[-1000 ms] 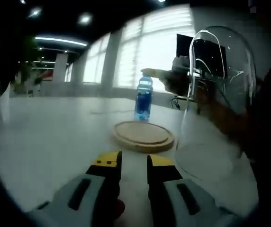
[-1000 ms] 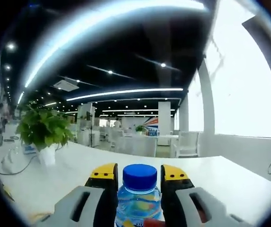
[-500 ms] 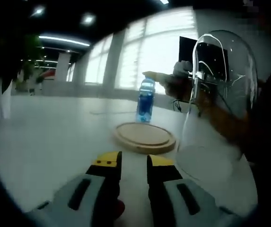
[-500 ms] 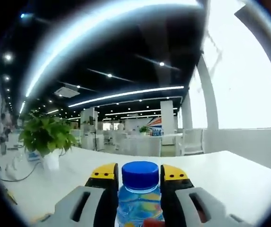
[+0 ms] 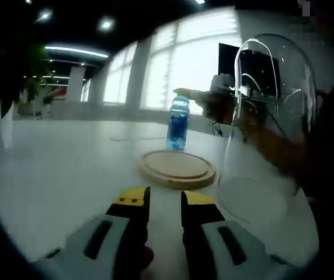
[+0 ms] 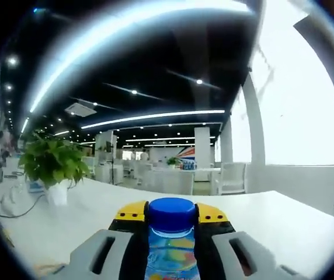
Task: Open the cover put in the Mizone put the cover back on
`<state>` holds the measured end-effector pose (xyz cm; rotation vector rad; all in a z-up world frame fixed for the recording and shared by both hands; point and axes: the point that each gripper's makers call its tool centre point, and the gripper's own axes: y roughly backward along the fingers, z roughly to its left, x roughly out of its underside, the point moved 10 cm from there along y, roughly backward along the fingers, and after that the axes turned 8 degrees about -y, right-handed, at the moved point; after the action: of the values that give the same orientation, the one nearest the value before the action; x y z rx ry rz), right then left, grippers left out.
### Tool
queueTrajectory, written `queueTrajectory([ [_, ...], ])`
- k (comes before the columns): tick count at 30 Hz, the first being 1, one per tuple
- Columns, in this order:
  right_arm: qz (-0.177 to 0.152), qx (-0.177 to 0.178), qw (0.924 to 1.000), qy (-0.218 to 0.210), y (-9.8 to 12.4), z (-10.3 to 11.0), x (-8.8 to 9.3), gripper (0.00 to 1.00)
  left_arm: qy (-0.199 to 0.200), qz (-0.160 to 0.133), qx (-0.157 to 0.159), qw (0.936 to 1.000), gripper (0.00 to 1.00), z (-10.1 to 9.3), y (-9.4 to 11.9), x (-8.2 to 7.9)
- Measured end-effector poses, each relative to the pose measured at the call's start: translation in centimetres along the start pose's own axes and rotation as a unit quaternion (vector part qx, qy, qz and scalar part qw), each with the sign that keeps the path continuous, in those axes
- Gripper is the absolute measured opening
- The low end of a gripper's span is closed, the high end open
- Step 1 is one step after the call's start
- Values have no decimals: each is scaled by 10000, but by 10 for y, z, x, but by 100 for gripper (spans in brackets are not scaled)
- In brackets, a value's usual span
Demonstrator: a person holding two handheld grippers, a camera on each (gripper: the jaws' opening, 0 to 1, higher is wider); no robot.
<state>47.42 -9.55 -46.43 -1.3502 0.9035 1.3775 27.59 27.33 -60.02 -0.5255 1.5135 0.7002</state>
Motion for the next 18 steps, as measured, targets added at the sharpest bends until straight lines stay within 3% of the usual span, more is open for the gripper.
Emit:
queueTrajectory([
  [9,-62,38,10000,-23,-2,0,0,23,-6,2,3,10000,16,0,0,0],
  [18,72,-195,9998,45,1,6,-3,22,19,-18,-5,10000,16,1,0,0],
])
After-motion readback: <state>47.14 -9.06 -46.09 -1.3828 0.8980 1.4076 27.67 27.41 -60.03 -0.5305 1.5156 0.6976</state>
